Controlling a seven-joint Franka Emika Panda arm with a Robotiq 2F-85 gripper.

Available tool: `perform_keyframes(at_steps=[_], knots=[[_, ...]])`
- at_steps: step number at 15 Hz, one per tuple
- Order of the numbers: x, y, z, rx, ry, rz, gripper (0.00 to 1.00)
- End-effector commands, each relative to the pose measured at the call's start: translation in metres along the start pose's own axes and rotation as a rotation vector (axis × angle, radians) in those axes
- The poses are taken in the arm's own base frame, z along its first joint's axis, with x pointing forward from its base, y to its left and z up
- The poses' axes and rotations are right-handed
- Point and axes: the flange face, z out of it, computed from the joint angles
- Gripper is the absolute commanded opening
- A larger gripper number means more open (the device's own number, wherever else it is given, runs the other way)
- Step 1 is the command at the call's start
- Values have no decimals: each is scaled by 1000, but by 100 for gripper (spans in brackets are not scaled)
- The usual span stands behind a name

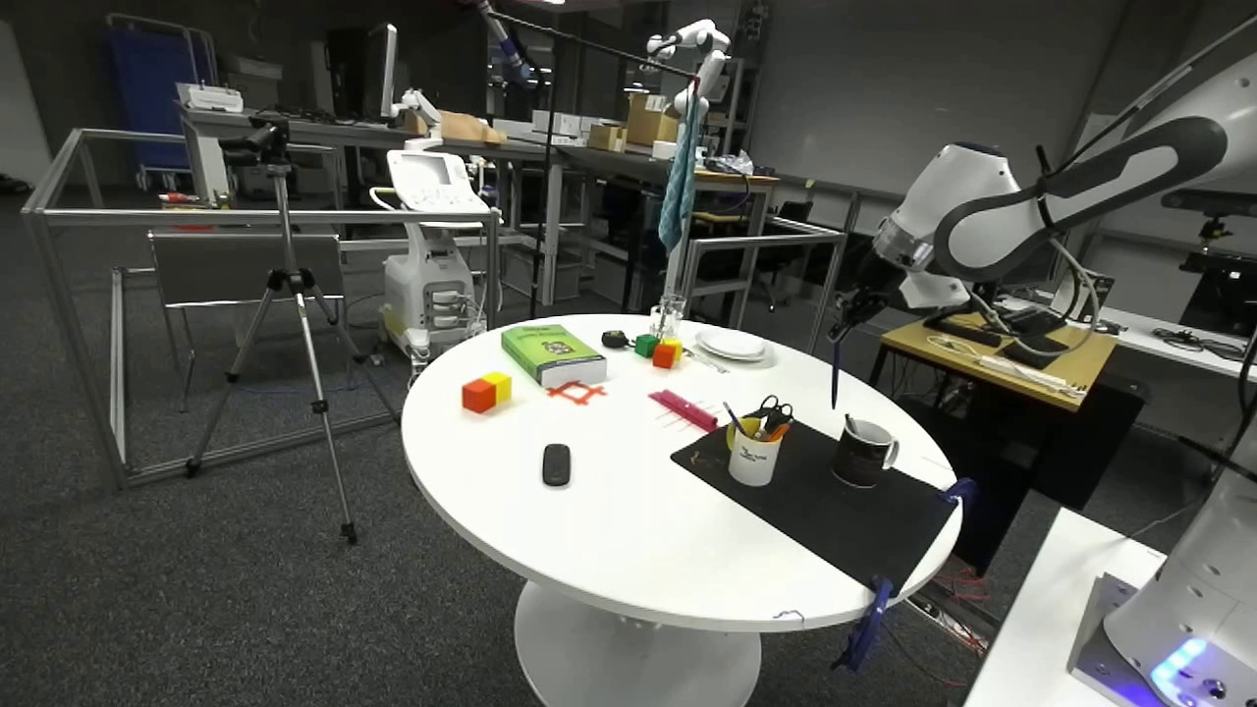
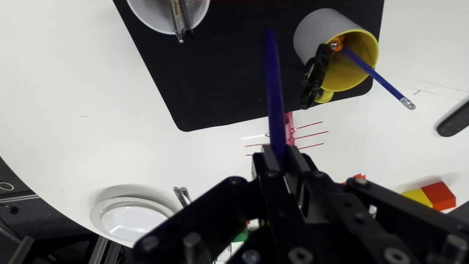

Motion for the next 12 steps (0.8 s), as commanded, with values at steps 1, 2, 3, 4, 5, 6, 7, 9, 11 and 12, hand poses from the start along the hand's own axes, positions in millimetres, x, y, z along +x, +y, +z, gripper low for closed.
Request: perform_keyframes(at_steps=[1, 2, 3, 4, 5, 6, 7, 9, 11, 12], knots=[[-10, -8, -11, 67, 71, -18, 3], [-11, -12, -12, 85, 99, -17, 3], [-12, -15, -12, 101, 117, -26, 3], [-13, -19, -12, 114, 134, -26, 3], [-15, -22, -12, 128, 132, -25, 3], [-16, -22, -12, 132, 124, -19, 3], [-20, -22, -12, 141, 50, -3, 3], [-13, -25, 0, 124, 58, 2, 11], [-14, -25, 0, 125, 46, 5, 11], [-14, -25, 0, 125, 47, 5, 11]])
